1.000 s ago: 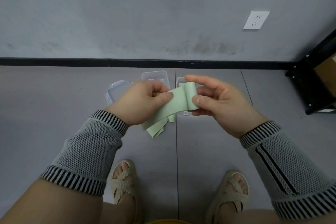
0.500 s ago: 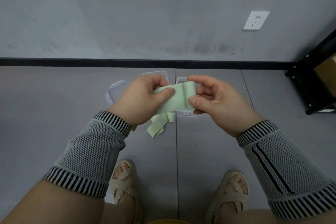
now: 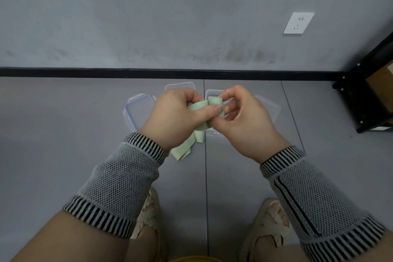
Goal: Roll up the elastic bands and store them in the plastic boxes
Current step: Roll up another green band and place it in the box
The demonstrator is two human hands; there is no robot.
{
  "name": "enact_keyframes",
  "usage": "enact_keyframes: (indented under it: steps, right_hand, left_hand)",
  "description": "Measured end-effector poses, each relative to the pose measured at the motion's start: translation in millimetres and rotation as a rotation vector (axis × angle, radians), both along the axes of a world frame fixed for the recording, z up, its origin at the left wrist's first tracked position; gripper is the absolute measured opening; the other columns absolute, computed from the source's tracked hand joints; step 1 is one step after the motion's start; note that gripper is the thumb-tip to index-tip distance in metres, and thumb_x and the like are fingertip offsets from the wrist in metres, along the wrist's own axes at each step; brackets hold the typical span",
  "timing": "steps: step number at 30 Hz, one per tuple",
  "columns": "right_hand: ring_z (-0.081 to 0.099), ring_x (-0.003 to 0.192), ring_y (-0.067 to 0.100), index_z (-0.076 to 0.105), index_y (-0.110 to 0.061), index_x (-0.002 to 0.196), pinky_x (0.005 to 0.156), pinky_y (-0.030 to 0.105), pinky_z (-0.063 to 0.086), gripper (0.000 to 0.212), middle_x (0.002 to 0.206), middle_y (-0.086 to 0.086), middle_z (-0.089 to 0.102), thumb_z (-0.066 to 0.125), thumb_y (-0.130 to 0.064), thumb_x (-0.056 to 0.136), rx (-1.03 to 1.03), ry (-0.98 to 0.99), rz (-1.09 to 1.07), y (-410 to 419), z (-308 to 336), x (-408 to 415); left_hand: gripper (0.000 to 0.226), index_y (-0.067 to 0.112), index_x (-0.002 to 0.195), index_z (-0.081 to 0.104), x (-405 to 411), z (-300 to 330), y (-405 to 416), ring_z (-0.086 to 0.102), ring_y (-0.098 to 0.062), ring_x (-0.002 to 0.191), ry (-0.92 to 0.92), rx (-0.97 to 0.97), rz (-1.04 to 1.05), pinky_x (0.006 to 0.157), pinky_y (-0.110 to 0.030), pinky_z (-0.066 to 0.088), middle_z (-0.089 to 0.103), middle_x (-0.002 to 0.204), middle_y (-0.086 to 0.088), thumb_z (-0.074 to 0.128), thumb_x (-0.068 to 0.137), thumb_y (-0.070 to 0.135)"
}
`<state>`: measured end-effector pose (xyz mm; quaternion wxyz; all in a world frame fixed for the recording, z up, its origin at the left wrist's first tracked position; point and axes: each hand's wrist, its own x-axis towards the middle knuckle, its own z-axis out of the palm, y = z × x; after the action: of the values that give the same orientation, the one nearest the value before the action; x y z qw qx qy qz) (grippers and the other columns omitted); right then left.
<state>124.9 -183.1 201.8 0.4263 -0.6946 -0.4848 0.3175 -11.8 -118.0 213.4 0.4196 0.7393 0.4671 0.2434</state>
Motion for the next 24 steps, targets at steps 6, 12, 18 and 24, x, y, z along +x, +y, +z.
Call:
enact_keyframes:
  steps: [6, 12, 18, 24]
  right_hand:
    - [0.054, 0.06, 0.002, 0.051, -0.032, 0.094, 0.062, 0.024, 0.051, 0.035, 0.076, -0.011, 0.056, 0.077, -0.028, 0.072, 0.065, -0.047, 0.021, -1.5, 0.7, -2.2]
    - [0.064, 0.083, 0.016, 0.045, -0.034, 0.131, 0.073, 0.027, 0.054, 0.074, 0.099, -0.005, 0.064, 0.082, -0.016, 0.069, 0.052, 0.155, 0.255, -8.6, 4.3, 7.5]
    - [0.062, 0.068, 0.009, 0.055, -0.029, 0.117, 0.07, 0.023, 0.055, 0.06, 0.07, -0.006, 0.066, 0.079, -0.003, 0.069, 0.049, 0.257, 0.313, -8.2, 8.2, 7.7]
    - [0.059, 0.067, 0.014, 0.057, -0.024, 0.119, 0.072, 0.031, 0.054, 0.061, 0.069, -0.007, 0.062, 0.08, -0.003, 0.067, 0.028, 0.229, 0.283, -9.2, 10.1, 17.7]
  left_hand:
    - [0.028, 0.005, 0.075, 0.066, 1.0, 3.7, 1.0, 0.055, -0.015, 0.055, -0.057, -0.063, 0.033, 0.056, -0.035, 0.05, 0.065, 0.067, -0.012, 0.072, 0.079, 0.032]
    - [0.028, 0.006, 0.076, 0.067, -13.1, 3.5, 8.9, 0.058, -0.016, 0.06, -0.155, -0.247, -0.033, 0.061, -0.032, 0.046, 0.064, 0.066, -0.006, 0.071, 0.08, 0.034]
    - [0.046, 0.002, 0.087, 0.067, -16.4, 4.6, 8.5, 0.057, -0.018, 0.067, -0.121, -0.261, -0.14, 0.065, -0.035, 0.046, 0.066, 0.075, -0.011, 0.063, 0.073, 0.045]
    - [0.024, 0.01, 0.079, 0.064, -23.9, 6.1, 11.0, 0.049, -0.005, 0.044, 0.037, -0.158, -0.117, 0.042, -0.021, 0.04, 0.061, 0.06, -0.002, 0.067, 0.084, 0.034]
